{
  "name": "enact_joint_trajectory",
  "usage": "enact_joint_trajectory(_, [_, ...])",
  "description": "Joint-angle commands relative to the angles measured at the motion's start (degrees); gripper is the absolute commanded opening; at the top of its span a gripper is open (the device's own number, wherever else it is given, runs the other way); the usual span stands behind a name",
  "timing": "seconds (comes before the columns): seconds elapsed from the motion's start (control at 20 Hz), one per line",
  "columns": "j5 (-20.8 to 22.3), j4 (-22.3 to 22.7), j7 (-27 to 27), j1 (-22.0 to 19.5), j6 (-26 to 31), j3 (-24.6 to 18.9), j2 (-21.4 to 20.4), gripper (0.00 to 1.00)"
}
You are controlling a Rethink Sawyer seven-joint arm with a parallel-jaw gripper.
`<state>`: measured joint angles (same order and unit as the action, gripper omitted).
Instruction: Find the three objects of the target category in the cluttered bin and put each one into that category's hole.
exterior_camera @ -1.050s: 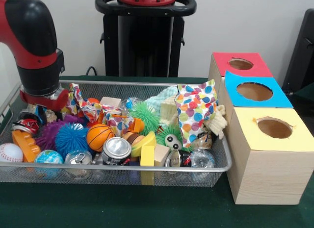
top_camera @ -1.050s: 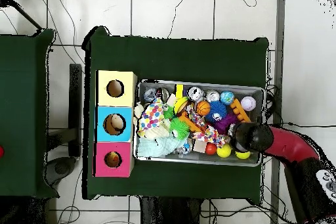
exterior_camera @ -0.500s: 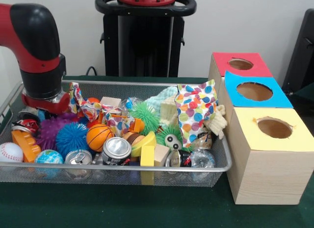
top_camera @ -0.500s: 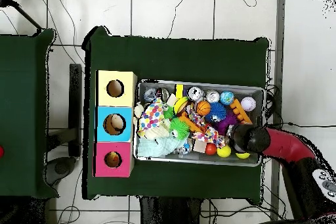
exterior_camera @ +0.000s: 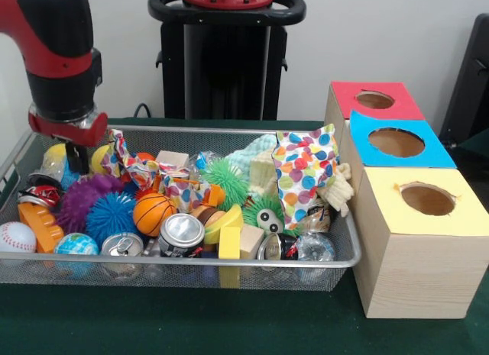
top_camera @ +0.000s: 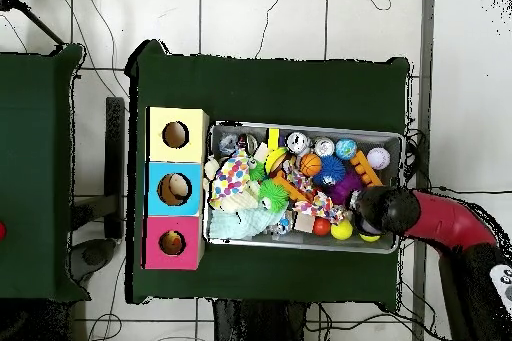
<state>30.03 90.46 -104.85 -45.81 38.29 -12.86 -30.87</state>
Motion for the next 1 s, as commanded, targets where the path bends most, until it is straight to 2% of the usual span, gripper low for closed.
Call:
enact_joint_trajectory(0.05, [-3.7,4.2,5.3,1.2,11.4,-2.5,-7.6,0.0])
enact_joint_trajectory(0.25, [-4.5,5.2,6.0,0.5,12.6,-3.3,-8.8,0.0])
enact_joint_trajectory(0.7, [-2.7,5.3,6.0,-1.0,6.4,-4.4,-5.0,0.0])
enact_joint_trajectory(0.75, [-2.2,5.4,6.9,-1.3,5.5,-4.9,-4.9,1.0])
enact_joint_trajectory(0.9, [-2.6,6.4,4.2,-2.0,1.1,-5.1,-4.4,1.0])
enact_joint_trajectory(1.0, [-2.9,6.8,2.0,-2.8,-3.2,-5.6,-2.4,1.0])
